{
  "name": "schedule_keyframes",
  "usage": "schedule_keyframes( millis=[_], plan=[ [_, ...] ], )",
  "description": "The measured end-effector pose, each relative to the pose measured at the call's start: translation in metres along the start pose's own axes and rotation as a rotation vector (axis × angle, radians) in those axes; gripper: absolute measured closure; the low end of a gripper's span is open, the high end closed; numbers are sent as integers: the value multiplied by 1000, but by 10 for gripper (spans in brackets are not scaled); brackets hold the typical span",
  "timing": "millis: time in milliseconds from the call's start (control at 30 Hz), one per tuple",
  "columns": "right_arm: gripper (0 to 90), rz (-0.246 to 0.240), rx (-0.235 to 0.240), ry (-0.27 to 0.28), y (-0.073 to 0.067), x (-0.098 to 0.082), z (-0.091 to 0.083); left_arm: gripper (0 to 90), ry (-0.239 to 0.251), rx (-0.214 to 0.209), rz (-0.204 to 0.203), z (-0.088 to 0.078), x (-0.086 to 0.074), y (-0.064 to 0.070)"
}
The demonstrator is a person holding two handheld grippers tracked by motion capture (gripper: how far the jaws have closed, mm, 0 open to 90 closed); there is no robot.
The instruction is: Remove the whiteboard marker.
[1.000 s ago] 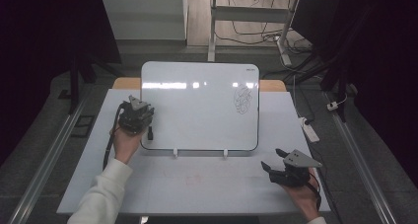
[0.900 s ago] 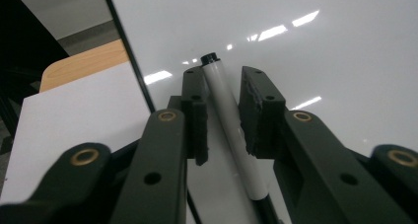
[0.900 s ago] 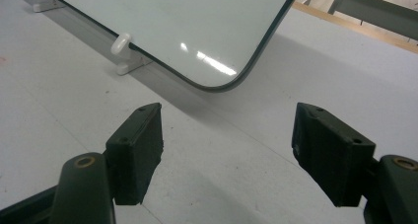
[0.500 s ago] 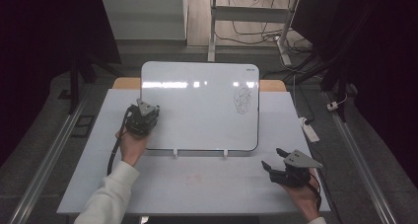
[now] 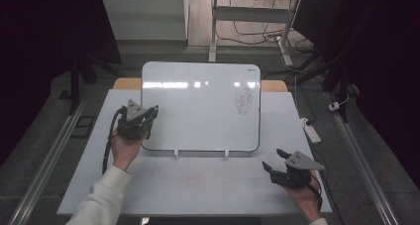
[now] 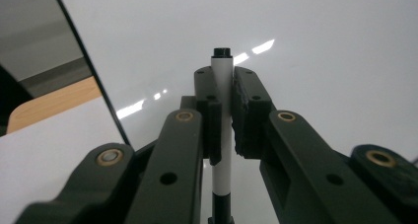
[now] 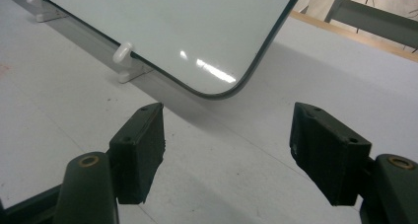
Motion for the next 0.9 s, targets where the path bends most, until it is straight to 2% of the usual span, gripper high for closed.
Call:
schedule_keyframes(
  millis=[200,233,267,467,533,600,633,700,733,767,900],
  plan=[
    [304,18,34,-13,-7,6,2,816,74,-128,-1,-12,14,21],
    [307,24,43,-13,-9,8,3,816,74,-128,-1,-12,14,21],
    [310,28,50,-13,-11,10,3,816,93,-177,5,-13,19,31],
    [323,34,77,-3,-25,25,6,815,117,-295,21,-10,30,63],
    [326,38,85,3,-31,30,8,815,118,-308,27,-9,32,68],
    [329,35,93,5,-37,35,10,815,119,-336,47,-5,37,83],
    [331,37,99,5,-40,37,12,815,119,-336,47,-5,37,83],
    [336,40,108,0,-47,40,15,815,124,-362,58,-1,41,96],
    [339,39,114,-2,-50,42,17,815,124,-362,58,-1,41,96],
    [340,38,119,-7,-53,43,19,815,127,-378,60,0,44,103],
    [341,38,139,-17,-64,47,26,815,136,-401,69,2,47,113]
  ],
)
Point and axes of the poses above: each handheld gripper's, and its own axes: z roughly forward along the jaws, x roughly out of its top, y roughly to its right, the point moved 5 cm from there along z, roughly forward along the jaws, and after that the axes turned 5 degrees about z, right-handed, at the moved point
